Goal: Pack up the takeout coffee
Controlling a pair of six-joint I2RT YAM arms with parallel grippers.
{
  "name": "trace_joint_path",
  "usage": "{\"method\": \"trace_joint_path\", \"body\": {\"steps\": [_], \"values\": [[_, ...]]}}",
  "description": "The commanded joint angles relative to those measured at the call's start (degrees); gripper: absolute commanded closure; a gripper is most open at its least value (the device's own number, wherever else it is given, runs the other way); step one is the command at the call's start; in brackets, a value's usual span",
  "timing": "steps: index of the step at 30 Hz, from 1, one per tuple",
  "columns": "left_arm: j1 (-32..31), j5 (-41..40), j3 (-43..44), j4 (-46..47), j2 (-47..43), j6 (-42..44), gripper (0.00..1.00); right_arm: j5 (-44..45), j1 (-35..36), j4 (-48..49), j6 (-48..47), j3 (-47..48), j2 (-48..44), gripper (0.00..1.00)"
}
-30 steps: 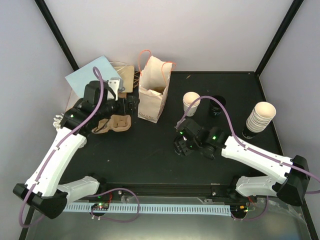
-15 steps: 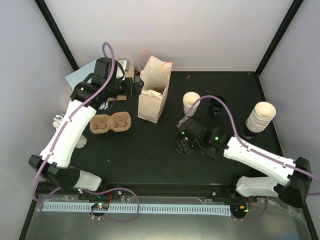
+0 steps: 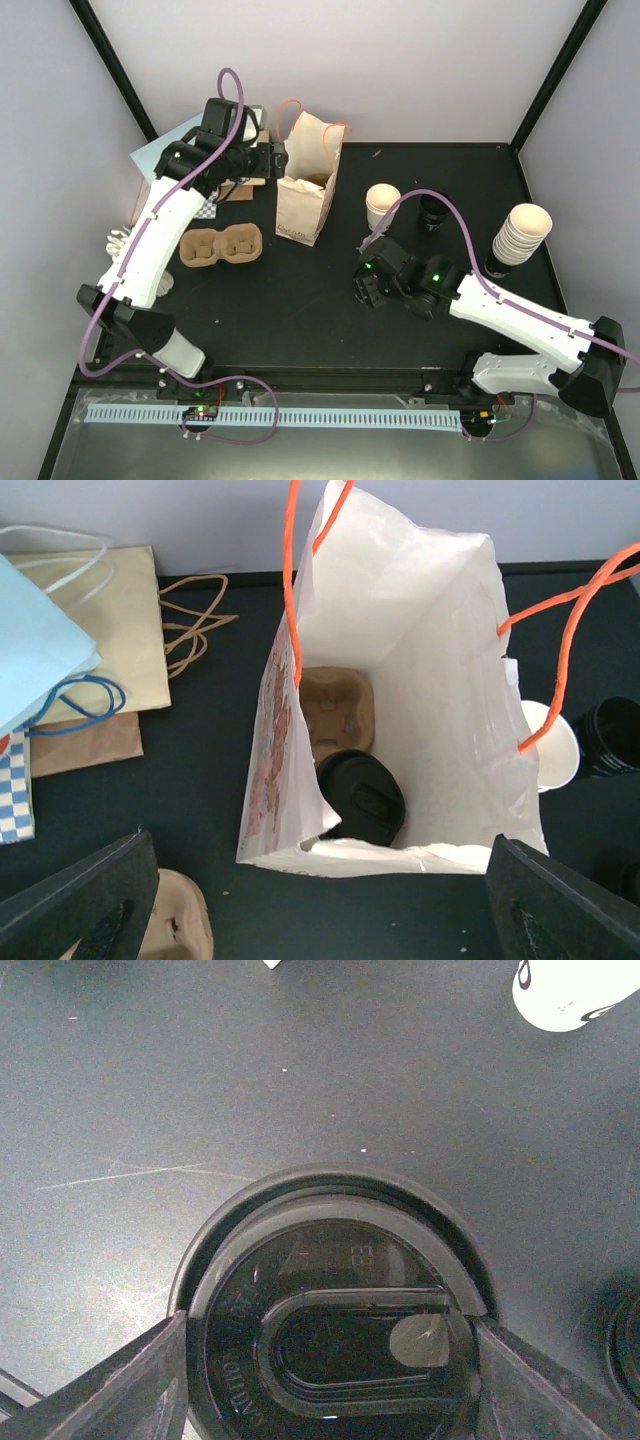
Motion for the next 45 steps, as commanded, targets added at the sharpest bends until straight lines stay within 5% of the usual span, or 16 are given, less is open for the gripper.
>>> {"method": "trace_joint_path", "body": {"steps": [1,19,28,42,45], "values": [[0.13,-0.64,4.53,-2.66,2.76,0.32,0.10,0.92,-0.31,1.38,0.84,-0.19,0.06,0.29],[0.15,-6.06,19.82,-2.36,21.62,-1.61,0.24,-0.10,-0.29,1.21,1.67,0.05,-2.47,0.29],[0.50,-8.52,20.39,-1.70,24.94,-0.80,0.30,-0.17,-0.31,1.19,1.87,-0.21,-2.82,0.29],[0.88,-6.90,20.19,-2.98,23.48,4.06,0.98,0.47,-0.33,1.24,1.25,1.47,-0.56,0.28],[0.79,-6.81,20.08,-4.00,22.03,4.34,0.98,1.14,-0.31,0.48,0.94,2.42,-0.57,0.29]]}}
